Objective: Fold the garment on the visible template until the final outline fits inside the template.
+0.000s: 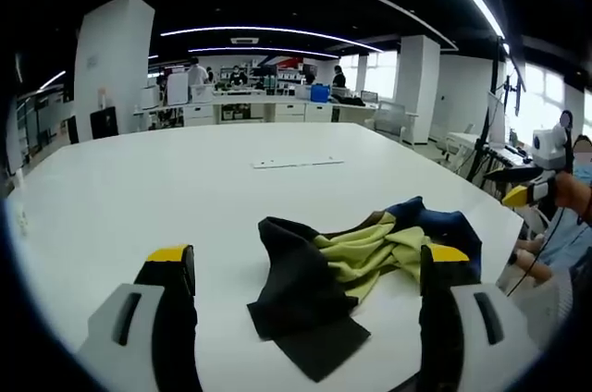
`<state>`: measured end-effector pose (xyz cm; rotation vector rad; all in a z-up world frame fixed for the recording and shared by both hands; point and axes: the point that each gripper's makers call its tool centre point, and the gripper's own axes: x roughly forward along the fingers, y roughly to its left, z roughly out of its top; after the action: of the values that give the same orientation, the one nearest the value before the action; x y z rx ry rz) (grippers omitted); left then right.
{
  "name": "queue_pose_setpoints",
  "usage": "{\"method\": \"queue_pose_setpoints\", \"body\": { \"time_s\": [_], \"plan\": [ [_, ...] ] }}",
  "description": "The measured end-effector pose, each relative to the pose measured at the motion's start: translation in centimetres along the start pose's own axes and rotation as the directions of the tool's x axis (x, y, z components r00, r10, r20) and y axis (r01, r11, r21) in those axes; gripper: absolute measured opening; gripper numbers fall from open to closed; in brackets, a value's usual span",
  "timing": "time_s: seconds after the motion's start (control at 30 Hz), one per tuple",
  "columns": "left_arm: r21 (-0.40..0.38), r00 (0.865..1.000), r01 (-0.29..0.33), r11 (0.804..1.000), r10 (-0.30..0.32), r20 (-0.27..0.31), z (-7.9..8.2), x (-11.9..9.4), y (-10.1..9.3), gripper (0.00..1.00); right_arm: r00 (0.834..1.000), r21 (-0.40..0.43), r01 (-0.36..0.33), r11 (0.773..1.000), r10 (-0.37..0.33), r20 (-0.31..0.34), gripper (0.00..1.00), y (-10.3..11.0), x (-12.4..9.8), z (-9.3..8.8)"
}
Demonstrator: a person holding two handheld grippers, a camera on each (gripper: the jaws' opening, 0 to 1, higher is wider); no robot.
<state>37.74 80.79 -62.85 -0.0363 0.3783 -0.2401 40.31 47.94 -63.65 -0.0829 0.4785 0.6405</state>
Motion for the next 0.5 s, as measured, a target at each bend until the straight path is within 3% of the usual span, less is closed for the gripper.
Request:
{"method": "queue_pose_setpoints", "body": {
  "time_s": [0.5],
  "plan": [
    [0.0,1.0,0.0,1.0,0.0,0.007,-0.42,0.71,0.98,0.94,1.0,0.013,-0.013,1.0,0.013,0.002,0.97,-0.53,0.84,-0.27]
  ]
}}
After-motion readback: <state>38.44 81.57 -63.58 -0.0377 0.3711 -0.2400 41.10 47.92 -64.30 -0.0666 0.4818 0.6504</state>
